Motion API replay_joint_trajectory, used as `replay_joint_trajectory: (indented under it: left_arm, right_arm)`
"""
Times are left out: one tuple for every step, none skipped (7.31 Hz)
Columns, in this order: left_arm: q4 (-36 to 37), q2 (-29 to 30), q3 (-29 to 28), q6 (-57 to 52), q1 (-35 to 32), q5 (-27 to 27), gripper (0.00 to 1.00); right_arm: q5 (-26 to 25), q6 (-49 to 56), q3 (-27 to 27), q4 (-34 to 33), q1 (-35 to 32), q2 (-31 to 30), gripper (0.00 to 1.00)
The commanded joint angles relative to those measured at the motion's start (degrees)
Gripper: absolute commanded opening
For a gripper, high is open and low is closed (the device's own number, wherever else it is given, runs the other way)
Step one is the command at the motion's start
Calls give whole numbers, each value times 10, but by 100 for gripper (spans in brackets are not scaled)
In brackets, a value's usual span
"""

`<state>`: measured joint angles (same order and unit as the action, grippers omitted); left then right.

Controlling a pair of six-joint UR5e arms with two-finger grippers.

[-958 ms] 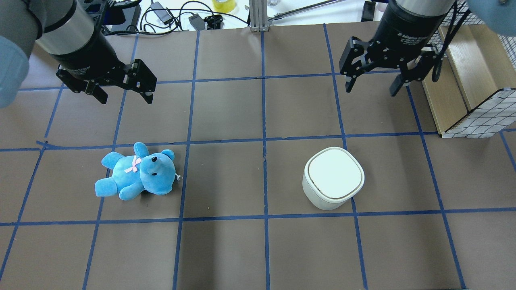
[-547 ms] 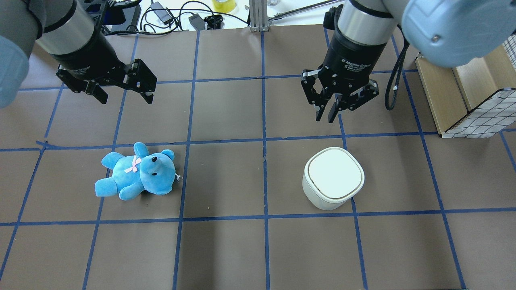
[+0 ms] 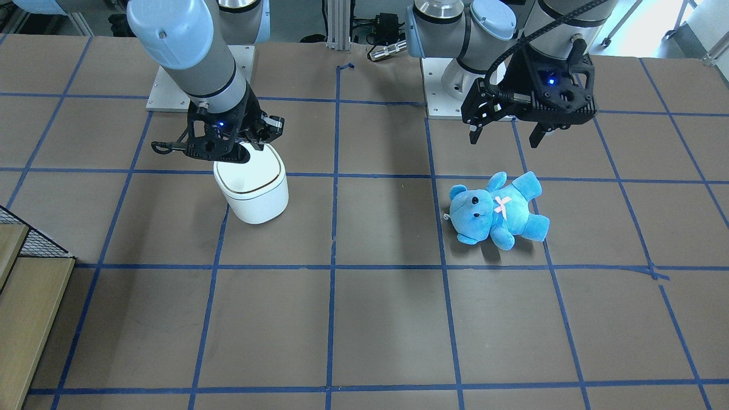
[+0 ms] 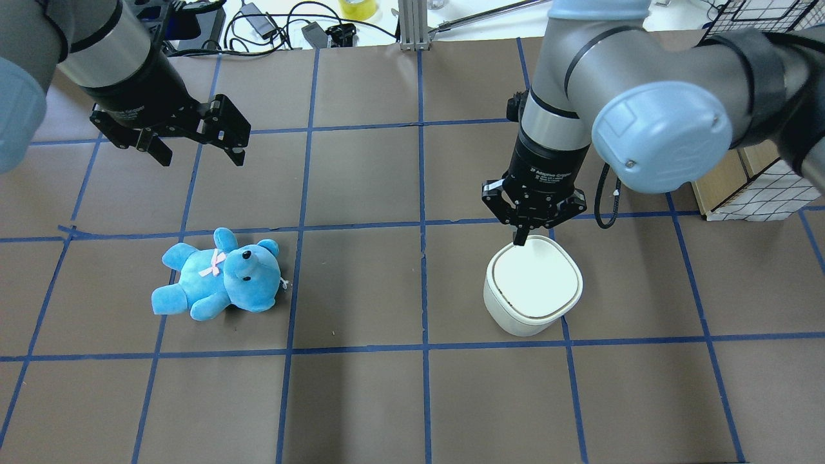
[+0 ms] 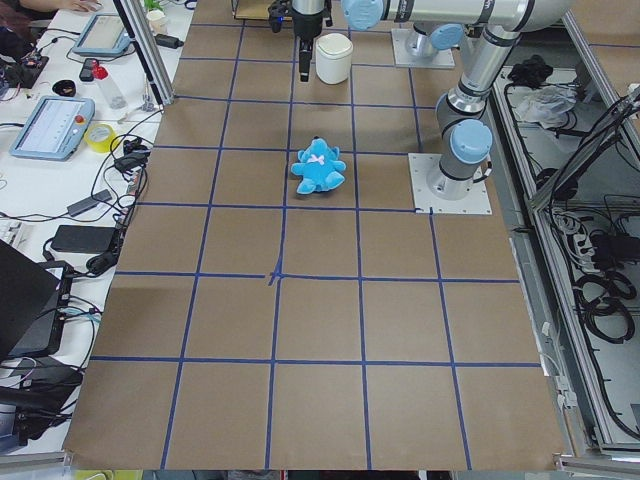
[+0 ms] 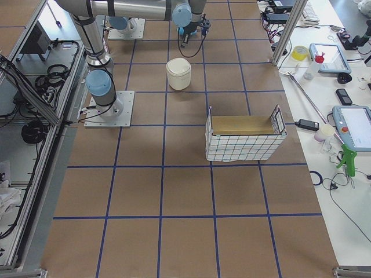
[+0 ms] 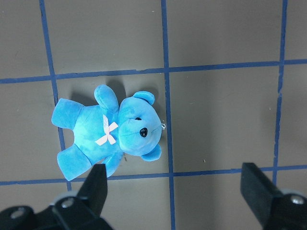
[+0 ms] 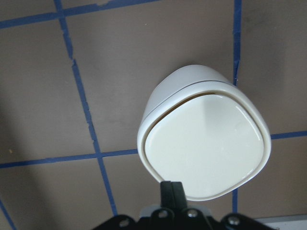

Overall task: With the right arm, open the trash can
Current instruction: 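Move the right gripper forward and down over the white trash can lid, then lower the right gripper onto the lid's edge nearest the robot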

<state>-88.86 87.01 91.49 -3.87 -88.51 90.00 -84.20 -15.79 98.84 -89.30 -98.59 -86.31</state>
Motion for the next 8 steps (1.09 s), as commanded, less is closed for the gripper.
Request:
replay_joint_trajectory:
  left_arm:
    - [0,0,0,0,0,0,100]
    - [0,0,0,0,0,0,100]
    - [-1,0,0,0,0,0,100]
    - [0,0,0,0,0,0,100]
    - [0,0,0,0,0,-1,100]
    - [0,0,0,0,0,0,100]
    - [0,0,0,0,0,0,100]
    - [0,0,0,0,0,0,100]
  right_arm:
    - [-46,7,32,-23,39,0,0]
    - [-47,24,52,-25,59,0,0]
    - [-47,23,64,-25,62,-1,0]
    - [-39,23,71,-24,62,0,0]
    - [-32,27,82,-24,60,-2,0]
    - [-20,33,85,-24,60,-2,0]
    - [-19,37,86,-24,60,-3,0]
    - [-19,41,87,-23,59,0,0]
